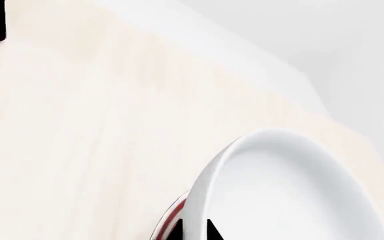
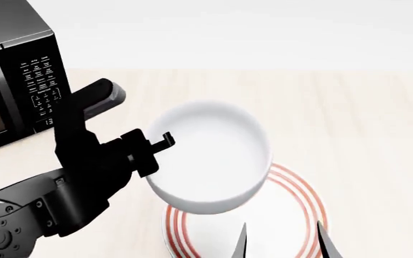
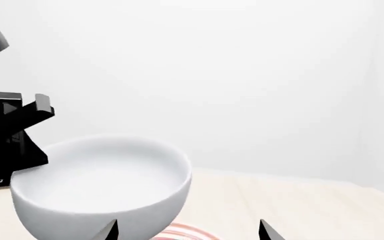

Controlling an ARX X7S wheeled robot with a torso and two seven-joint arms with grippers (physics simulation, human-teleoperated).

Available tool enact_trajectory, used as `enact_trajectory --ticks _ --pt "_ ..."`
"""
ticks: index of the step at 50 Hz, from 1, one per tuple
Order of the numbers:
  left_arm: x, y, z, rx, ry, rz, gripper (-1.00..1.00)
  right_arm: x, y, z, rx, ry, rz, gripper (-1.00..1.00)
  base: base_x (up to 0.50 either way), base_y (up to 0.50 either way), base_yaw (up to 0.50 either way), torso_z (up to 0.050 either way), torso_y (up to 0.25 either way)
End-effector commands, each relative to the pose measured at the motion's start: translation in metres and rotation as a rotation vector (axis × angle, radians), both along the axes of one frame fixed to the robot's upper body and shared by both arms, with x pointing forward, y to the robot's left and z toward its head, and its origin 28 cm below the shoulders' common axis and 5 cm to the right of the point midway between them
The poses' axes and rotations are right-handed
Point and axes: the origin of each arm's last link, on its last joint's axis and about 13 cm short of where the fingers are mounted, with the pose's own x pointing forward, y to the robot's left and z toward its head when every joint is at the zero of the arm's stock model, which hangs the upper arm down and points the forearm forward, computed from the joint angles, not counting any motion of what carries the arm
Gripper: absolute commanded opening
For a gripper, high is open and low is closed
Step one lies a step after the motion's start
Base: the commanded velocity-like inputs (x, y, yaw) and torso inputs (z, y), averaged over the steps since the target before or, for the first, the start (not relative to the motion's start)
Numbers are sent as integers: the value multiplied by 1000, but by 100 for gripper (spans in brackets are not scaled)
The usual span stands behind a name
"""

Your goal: Pick up the white bowl and put it on the plate.

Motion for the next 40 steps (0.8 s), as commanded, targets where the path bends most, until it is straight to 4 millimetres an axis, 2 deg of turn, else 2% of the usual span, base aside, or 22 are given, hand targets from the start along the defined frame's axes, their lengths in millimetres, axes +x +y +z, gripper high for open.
enact_trajectory --ticks 1,13,40 --pt "6 -6 -6 -8 -11 0 -100 0 0 0 1 2 1 100 0 0 0 0 0" --pt "8 -13 -9 25 -7 -61 -100 1 -1 -1 0 4 -2 100 0 0 0 0 0" --pt "10 -25 -10 -34 -12 -102 -100 1 0 -2 -2 9 0 100 0 0 0 0 1"
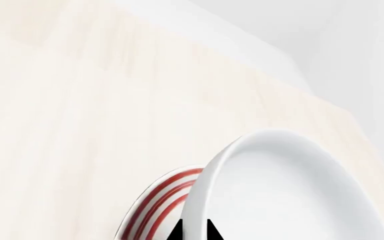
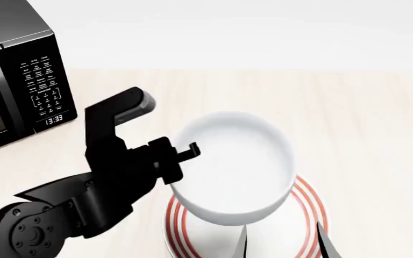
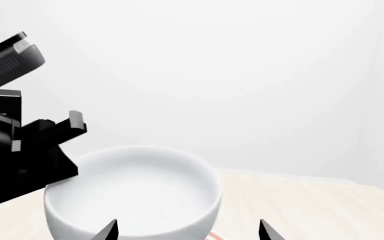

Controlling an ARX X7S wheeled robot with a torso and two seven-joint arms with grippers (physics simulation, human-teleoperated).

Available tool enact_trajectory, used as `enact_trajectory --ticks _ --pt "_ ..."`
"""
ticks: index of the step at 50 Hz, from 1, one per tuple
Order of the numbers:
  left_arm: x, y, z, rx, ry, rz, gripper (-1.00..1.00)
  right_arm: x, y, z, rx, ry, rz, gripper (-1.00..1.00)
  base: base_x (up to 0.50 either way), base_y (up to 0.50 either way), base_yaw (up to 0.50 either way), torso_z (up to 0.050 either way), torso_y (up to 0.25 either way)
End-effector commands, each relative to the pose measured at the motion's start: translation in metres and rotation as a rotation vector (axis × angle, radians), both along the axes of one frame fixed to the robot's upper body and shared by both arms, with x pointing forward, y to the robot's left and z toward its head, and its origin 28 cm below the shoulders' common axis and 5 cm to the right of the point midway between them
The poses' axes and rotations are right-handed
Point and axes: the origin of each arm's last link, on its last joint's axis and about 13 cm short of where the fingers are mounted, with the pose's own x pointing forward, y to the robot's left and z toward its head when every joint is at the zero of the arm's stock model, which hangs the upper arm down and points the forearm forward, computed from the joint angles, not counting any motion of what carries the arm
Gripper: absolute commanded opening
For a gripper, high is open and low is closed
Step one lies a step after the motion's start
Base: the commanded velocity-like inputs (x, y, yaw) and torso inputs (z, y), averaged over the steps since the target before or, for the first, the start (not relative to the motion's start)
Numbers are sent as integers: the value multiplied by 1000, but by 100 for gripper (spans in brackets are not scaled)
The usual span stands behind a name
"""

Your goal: Pick up the white bowl and put it on the plate.

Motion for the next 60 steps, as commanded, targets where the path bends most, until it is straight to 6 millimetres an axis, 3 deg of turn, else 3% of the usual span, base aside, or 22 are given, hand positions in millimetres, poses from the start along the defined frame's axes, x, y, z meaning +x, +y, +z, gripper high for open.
enact_trajectory --ticks 1,22,60 --pt "2 -5 4 -39 -21 -12 -100 0 0 -1 0 2 0 100 0 0 0 0 0" --pt "3 -15 -5 -63 -16 -42 -100 0 0 -1 0 3 2 100 0 0 0 1 0" --pt "13 -15 -34 -72 4 -12 -100 1 0 -3 0 8 3 100 0 0 0 0 1"
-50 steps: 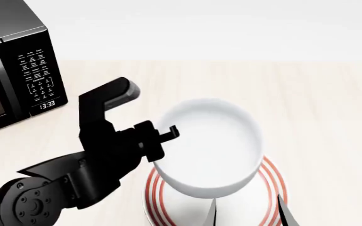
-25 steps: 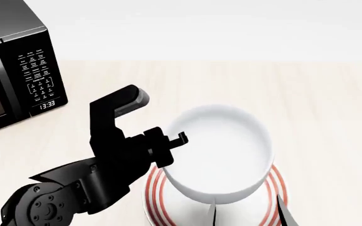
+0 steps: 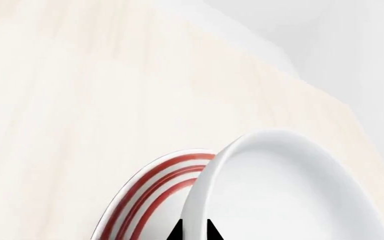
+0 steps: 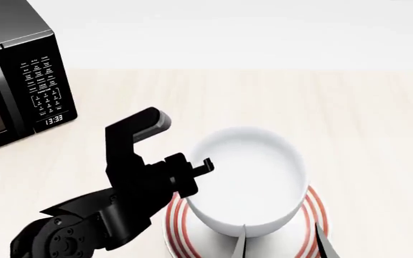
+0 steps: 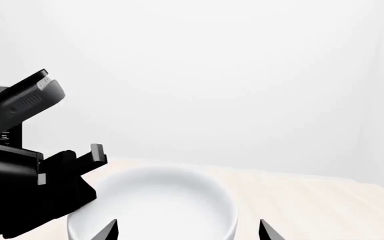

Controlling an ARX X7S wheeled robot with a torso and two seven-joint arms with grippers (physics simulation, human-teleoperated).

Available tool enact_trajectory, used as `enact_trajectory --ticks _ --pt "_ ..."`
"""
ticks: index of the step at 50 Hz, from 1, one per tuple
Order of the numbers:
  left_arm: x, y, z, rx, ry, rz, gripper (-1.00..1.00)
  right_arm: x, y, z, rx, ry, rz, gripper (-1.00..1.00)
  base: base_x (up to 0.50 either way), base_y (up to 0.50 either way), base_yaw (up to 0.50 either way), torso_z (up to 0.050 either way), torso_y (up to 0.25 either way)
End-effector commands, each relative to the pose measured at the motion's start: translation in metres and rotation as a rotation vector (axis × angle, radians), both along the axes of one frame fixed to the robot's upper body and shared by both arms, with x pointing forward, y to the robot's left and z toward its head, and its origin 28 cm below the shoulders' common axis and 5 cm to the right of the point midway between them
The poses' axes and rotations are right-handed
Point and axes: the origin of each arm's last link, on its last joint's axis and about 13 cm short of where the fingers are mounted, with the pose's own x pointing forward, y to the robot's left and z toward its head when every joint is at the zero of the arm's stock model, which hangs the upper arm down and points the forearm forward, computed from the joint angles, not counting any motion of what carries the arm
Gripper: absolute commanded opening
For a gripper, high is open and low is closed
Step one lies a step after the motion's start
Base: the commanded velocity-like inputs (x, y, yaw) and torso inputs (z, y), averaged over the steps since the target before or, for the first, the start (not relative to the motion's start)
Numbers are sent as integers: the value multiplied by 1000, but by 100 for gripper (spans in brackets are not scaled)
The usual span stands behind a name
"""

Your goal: Pick up the white bowl and put it on the plate.

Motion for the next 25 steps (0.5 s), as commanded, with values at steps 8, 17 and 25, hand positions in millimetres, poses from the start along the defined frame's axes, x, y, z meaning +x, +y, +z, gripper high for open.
enact_trajectory --ticks 8,17,25 --pt "6 -2 -8 -25 -7 5 -100 1 0 -1 -1 3 1 100 0 0 0 0 0" --pt "6 -2 -17 2 0 10 -100 0 1 -2 0 4 4 100 0 0 0 0 0" --pt "6 -3 -21 33 -4 13 -100 0 1 -2 -1 5 6 100 0 0 0 0 1"
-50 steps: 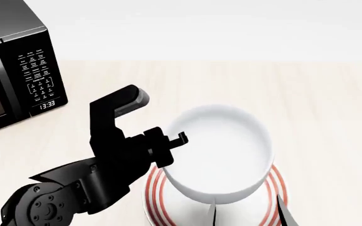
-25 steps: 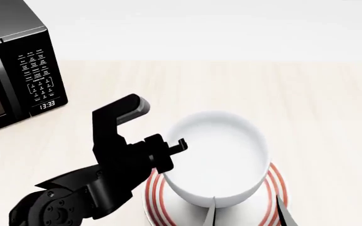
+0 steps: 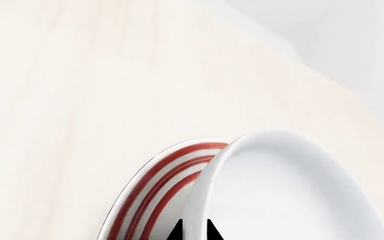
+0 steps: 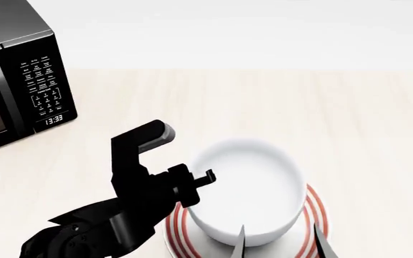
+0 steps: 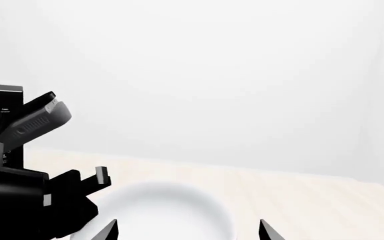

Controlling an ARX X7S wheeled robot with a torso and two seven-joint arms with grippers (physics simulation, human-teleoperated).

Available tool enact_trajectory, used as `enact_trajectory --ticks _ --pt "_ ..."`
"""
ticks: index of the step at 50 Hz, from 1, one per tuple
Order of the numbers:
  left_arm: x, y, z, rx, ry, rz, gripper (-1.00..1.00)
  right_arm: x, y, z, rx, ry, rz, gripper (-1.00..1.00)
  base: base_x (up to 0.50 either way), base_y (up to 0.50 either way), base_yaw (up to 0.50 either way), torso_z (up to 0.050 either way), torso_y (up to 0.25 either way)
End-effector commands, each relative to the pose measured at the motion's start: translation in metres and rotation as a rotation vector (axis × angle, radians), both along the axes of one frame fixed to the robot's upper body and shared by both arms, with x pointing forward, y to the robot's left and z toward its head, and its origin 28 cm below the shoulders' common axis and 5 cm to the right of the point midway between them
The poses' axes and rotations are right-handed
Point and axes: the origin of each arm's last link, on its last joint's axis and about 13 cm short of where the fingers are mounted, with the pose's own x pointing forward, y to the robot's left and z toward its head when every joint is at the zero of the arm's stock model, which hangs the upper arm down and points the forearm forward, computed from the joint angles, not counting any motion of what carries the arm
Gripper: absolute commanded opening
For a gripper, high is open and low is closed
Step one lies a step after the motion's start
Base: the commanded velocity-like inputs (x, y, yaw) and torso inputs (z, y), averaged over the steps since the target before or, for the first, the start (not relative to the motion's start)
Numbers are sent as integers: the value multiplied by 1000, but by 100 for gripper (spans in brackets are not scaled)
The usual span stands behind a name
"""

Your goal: Pick up the white bowl and put it on the plate.

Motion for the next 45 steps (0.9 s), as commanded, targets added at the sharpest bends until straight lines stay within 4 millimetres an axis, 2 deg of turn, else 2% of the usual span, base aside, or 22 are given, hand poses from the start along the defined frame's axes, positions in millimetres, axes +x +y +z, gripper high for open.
enact_trajectory --ticks 1,27,28,45 --pt "2 -1 -2 21 -24 8 -100 0 0 0 -1 1 3 100 0 0 0 0 0" --pt "0 -3 -9 18 -6 -14 -100 1 0 -1 0 4 2 100 0 0 0 0 0" --pt "0 -3 -10 16 0 -18 100 0 1 -1 0 4 3 100 0 0 0 0 0" --pt "-4 -1 -10 76 -40 -21 100 0 0 -1 0 1 3 100 0 0 0 0 0"
